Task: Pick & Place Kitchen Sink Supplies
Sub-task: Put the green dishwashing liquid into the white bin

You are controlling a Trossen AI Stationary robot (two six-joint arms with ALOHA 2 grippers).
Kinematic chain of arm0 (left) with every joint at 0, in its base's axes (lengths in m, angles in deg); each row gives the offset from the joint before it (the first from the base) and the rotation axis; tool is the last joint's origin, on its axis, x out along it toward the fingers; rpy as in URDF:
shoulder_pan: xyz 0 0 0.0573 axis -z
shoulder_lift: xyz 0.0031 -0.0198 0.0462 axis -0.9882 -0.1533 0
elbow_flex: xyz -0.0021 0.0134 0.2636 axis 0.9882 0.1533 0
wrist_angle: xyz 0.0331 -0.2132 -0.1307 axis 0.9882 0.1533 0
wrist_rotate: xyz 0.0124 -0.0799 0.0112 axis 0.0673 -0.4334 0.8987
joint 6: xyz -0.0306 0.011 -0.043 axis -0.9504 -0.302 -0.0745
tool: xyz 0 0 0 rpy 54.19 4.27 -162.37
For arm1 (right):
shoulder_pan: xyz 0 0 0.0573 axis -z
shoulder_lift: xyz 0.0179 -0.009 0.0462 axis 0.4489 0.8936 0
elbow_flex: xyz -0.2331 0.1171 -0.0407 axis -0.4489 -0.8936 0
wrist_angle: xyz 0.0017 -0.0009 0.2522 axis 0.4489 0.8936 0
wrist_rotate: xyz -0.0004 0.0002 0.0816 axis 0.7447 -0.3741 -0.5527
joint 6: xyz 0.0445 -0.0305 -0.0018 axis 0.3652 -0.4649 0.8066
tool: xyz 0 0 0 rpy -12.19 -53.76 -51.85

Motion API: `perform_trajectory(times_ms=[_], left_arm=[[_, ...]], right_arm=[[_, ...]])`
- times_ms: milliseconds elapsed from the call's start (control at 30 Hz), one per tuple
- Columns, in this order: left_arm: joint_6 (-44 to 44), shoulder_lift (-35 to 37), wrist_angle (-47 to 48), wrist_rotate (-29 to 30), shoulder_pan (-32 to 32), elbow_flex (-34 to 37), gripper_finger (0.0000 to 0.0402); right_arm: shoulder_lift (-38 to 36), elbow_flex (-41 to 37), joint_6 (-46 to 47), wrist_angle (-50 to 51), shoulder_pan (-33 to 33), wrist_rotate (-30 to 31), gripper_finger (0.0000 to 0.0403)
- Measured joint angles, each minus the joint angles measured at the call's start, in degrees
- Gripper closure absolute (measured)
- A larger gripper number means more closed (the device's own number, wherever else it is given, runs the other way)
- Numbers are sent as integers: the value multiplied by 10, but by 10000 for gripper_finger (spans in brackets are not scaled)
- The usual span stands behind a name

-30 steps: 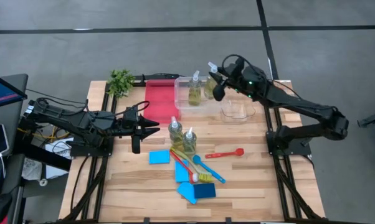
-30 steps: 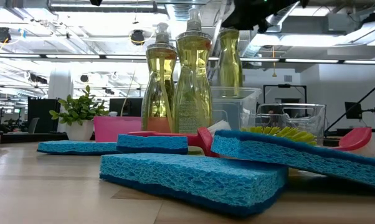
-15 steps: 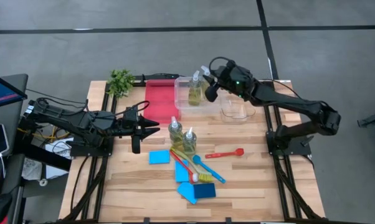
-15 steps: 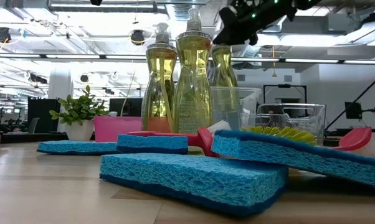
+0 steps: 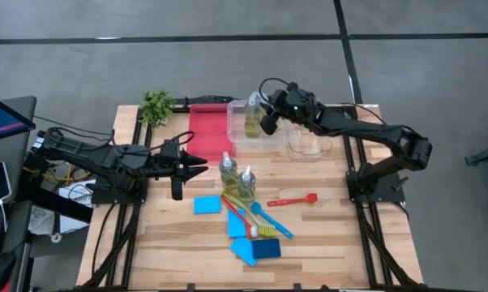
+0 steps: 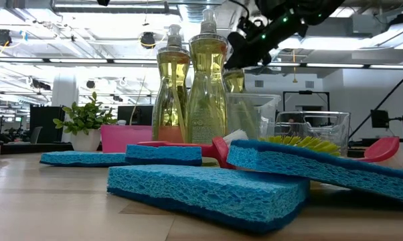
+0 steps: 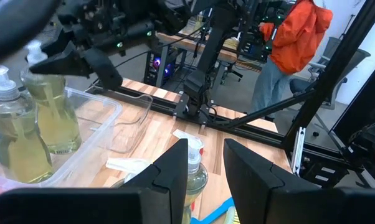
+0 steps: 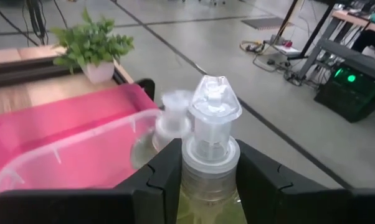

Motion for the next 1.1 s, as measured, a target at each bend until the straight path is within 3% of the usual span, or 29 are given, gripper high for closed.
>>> perform_trajectory(times_ms=[367,700,900,1100], left_arm=[[0,0,-1,0,0,0,298],[0,0,-1,0,0,0,298],[0,0,-1,0,0,0,298],[0,0,-1,0,0,0,298]], right_arm=[[8,0,3,16,0,0,288],[6,1,3,46,0,4,260],[5,1,3,76,0,56,233],[1,1,3,120,0,63,187]])
